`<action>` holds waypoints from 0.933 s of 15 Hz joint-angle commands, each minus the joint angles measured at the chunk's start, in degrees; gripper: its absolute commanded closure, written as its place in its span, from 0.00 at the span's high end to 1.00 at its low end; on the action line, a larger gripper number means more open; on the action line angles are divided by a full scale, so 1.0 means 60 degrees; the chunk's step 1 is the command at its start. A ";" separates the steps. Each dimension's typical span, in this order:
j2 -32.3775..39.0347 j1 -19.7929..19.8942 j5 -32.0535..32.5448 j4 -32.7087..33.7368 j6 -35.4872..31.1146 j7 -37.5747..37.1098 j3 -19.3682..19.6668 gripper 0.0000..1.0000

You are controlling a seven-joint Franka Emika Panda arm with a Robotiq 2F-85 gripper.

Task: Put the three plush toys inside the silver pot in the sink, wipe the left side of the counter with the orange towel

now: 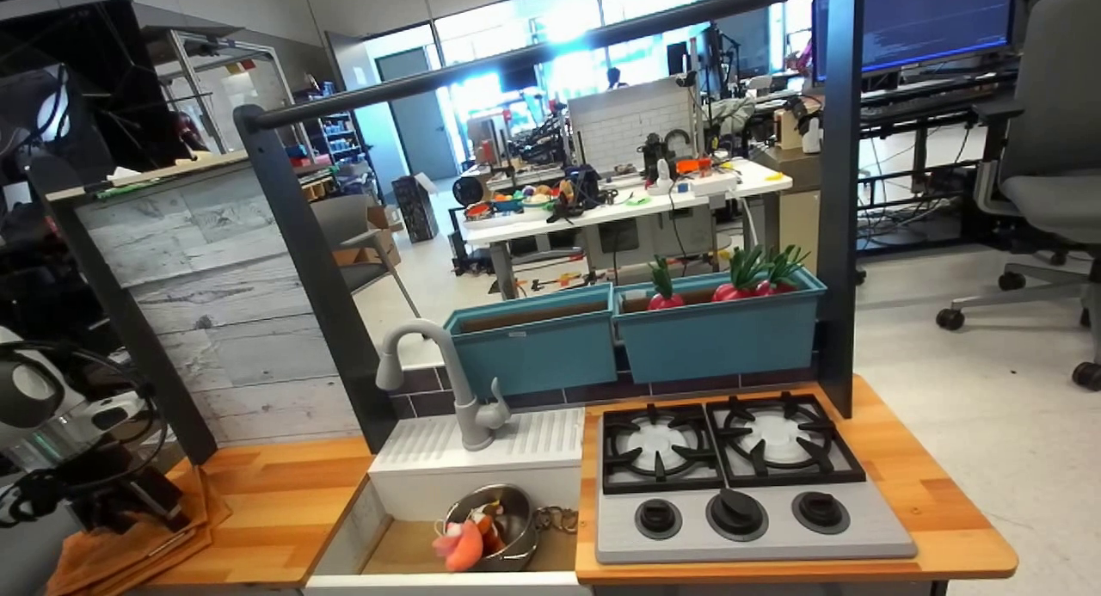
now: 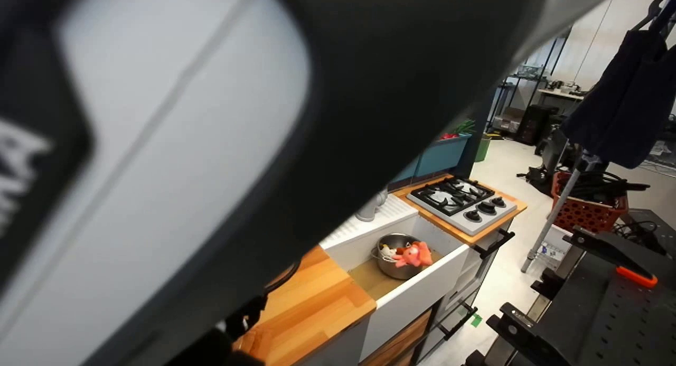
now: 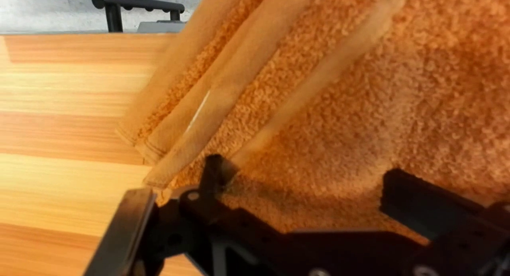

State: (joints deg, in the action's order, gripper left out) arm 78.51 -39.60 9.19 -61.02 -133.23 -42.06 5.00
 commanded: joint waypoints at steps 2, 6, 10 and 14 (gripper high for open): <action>-0.0273 0.0855 -0.0130 -0.0598 0.0079 -0.0095 0.0509 1.00; -0.0294 0.1690 -0.0332 -0.0931 0.0083 -0.0466 0.0863 1.00; -0.0011 0.1528 0.0000 -0.0461 0.0115 0.0001 0.0534 1.00; 0.0412 0.0673 0.0363 0.0308 0.0238 0.0820 -0.0151 1.00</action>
State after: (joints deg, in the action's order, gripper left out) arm 77.74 -32.17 9.94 -63.87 -133.22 -39.98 7.07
